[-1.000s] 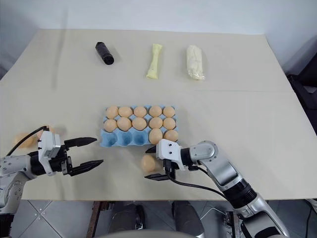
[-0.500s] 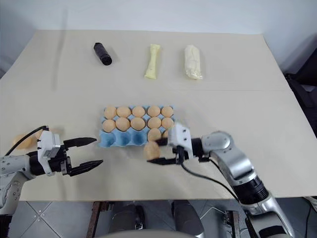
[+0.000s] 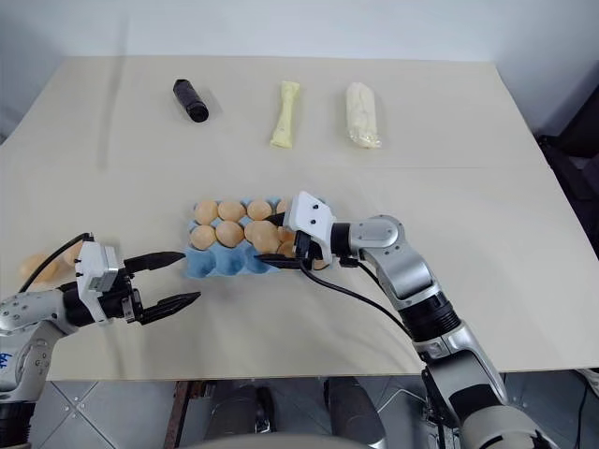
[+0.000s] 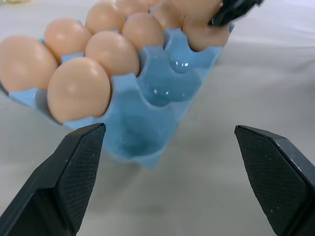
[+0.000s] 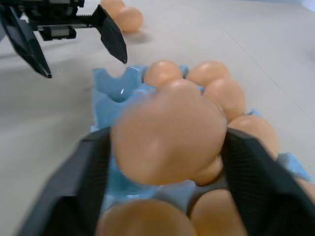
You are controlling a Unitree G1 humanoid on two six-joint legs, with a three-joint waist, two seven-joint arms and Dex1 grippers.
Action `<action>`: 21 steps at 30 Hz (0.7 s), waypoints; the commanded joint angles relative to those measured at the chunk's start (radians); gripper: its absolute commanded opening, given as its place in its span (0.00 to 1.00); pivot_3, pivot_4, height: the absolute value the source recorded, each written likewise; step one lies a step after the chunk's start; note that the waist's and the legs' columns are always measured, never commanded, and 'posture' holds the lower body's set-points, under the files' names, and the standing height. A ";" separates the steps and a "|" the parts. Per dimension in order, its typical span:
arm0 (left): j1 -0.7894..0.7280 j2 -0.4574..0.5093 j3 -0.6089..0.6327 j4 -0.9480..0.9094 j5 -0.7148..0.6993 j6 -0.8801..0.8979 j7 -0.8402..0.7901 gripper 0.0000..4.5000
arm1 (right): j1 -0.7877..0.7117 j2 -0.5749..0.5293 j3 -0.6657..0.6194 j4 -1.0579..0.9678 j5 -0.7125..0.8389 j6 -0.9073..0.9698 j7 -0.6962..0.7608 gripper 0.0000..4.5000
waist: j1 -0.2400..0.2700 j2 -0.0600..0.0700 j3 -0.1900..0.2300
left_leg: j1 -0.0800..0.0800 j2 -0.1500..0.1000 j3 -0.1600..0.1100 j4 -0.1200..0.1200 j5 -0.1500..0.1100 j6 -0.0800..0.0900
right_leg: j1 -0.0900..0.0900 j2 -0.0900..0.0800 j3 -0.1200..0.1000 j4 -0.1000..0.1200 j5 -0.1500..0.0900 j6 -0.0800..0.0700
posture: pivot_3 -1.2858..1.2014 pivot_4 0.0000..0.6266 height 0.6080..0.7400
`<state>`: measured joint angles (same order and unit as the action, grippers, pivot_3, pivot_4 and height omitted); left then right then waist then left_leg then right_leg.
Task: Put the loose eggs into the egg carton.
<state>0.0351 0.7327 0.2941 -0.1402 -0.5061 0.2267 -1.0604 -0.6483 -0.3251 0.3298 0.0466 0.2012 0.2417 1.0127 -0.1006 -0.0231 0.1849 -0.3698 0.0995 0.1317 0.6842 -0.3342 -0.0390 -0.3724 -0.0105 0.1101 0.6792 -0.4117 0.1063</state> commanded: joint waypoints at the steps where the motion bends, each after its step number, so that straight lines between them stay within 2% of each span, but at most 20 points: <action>1: -0.001 -0.006 0.022 -0.005 -0.010 -0.011 0.017 1.00 | 0.027 -0.023 -0.025 -0.079 0.041 0.001 0.036 0.99 | -0.004 0.000 0.000 | 0.000 0.000 0.000 0.000 0.000 0.000 | 0.000 0.000 0.000 0.000 0.000 0.000 | 0.52 0.24 1.00; 6: 0.020 -0.027 0.065 -0.008 -0.005 -0.014 0.084 1.00 | 0.117 -0.106 -0.114 -0.169 0.113 0.001 0.073 0.99 | -0.008 0.000 0.000 | 0.000 0.000 0.000 0.000 0.001 0.000 | 0.000 0.000 0.001 0.001 0.000 0.000 | 0.52 0.24 1.00; 9: 0.052 -0.049 0.124 -0.006 0.009 -0.030 0.158 1.00 | 0.190 -0.158 -0.196 -0.186 0.147 -0.061 0.085 0.99 | -0.009 -0.001 0.000 | 0.000 0.000 0.000 0.000 0.001 0.000 | 0.001 0.000 0.002 0.000 0.000 0.000 | 0.52 0.24 1.00; 15: 0.189 -0.150 0.275 -0.007 0.051 -0.081 0.346 1.00 | 0.327 -0.231 -0.347 -0.176 0.229 -0.187 0.148 0.99 | -0.013 -0.001 0.000 | 0.000 0.000 0.000 -0.001 0.001 0.000 | 0.002 0.001 0.005 -0.002 0.000 0.000 | 0.52 0.24 1.00; 21: 0.254 -0.268 0.373 -0.042 0.035 -0.109 0.507 1.00 | 0.430 -0.286 -0.375 -0.217 0.285 -0.209 0.231 0.99 | -0.003 -0.003 0.001 | 0.006 0.000 -0.007 -0.001 0.000 0.000 | 0.013 0.000 0.001 -0.008 0.000 0.000 | 0.52 0.24 1.00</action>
<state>0.2759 0.4768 0.6255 -0.1415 -0.4519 0.1316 -0.5932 -0.2258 -0.5916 -0.0159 -0.1232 0.4533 0.0587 1.2181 -0.1033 -0.0264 0.1858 -0.3624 0.0994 0.1243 0.6832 -0.3338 -0.0387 -0.3562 -0.0103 0.1107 0.6696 -0.4114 0.1060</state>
